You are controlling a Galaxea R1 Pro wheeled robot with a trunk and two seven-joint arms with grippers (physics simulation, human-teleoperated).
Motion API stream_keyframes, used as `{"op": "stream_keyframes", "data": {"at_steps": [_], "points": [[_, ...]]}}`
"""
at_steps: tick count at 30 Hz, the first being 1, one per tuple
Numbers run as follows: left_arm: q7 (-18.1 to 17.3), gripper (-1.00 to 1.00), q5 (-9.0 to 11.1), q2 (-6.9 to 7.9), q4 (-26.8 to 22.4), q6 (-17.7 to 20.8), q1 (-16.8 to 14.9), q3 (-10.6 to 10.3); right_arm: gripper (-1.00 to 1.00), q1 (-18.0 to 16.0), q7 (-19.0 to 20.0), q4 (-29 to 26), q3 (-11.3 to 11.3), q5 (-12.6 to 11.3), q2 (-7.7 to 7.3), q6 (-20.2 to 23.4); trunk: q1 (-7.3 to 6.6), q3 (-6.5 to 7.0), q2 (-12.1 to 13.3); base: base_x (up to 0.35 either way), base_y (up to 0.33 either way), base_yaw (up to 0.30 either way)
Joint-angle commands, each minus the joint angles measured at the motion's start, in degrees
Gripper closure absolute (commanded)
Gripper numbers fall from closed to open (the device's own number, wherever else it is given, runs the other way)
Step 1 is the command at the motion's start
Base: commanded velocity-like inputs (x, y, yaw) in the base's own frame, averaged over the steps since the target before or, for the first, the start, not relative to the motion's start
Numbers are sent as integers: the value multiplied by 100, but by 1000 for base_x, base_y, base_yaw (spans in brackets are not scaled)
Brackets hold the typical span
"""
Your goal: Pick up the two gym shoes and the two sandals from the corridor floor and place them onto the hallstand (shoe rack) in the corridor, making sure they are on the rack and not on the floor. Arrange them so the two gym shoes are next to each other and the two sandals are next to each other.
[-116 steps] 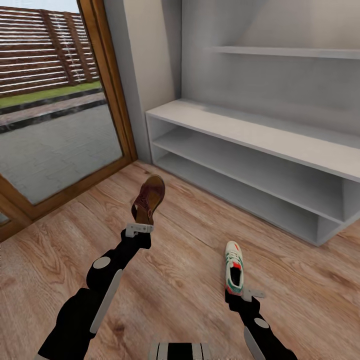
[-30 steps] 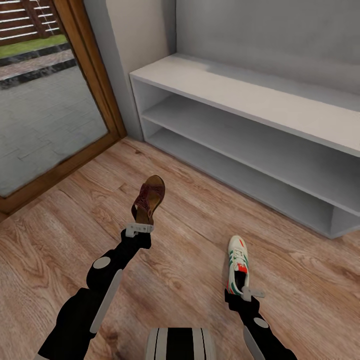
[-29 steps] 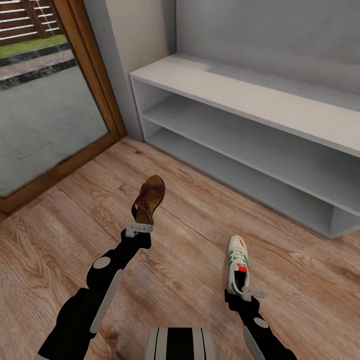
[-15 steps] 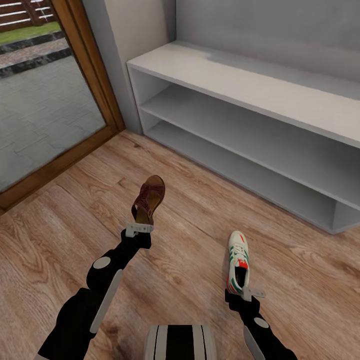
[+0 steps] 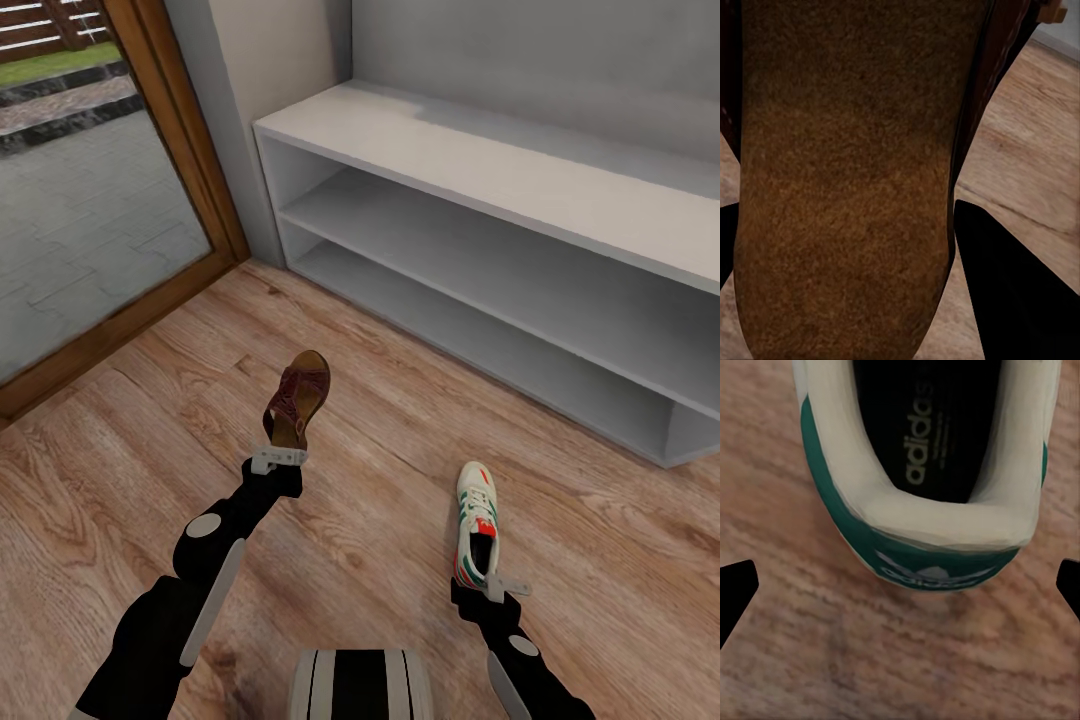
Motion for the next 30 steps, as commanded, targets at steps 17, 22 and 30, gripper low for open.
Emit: {"op": "stream_keyframes", "data": {"at_steps": [17, 22, 30], "points": [[-13, 100, 41, -2, -6, 33, -2, 4, -100, -1, -16, 14, 41, -58, -4, -579, -1, -3, -1, 0, 0, 0], [-15, 100, 41, -2, -6, 33, -2, 3, -100, 0, -16, 19, 45, -58, -4, -584, -1, -3, -1, 0, 0, 0], [-13, 100, 41, -2, -6, 33, -2, 4, -100, -1, -16, 12, 45, -58, -4, -585, 2, -25, -3, 0, 0, 0]]}}
